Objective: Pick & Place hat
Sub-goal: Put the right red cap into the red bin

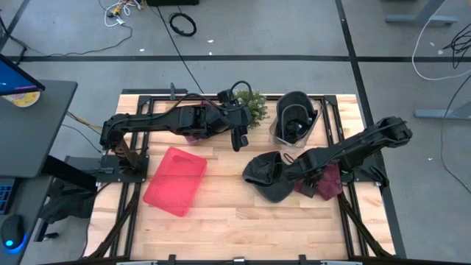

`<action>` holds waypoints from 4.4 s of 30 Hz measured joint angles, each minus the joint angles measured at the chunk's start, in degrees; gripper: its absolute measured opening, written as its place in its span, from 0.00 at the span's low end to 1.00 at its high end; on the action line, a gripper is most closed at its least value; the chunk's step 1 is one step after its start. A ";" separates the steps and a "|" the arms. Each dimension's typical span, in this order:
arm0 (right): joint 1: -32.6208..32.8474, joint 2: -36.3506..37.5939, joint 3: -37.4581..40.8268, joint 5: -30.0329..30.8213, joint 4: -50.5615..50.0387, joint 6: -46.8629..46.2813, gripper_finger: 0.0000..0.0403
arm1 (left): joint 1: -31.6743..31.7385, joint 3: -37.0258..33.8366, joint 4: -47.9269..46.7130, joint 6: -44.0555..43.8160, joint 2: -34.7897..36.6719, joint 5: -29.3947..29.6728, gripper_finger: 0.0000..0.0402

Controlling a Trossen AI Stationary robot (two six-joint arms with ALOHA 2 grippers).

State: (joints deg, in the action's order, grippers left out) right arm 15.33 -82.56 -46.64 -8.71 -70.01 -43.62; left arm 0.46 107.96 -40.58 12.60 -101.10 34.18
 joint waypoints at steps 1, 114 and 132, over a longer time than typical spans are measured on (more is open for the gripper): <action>0.00 0.00 1.11 -0.73 0.52 -0.06 0.51 | -0.03 0.00 0.00 0.09 0.00 0.00 0.57; -10.40 24.10 -28.60 -17.50 29.65 3.85 0.51 | -6.57 0.04 21.16 37.97 -0.11 -33.98 0.03; -21.55 35.39 -28.60 -3.63 22.20 7.28 0.66 | -8.07 -0.07 1.24 33.04 4.85 -14.89 0.03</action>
State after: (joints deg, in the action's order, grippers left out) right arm -6.22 -47.18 -75.24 -12.34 -47.80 -36.34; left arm -7.61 107.90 -39.34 45.64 -96.25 19.29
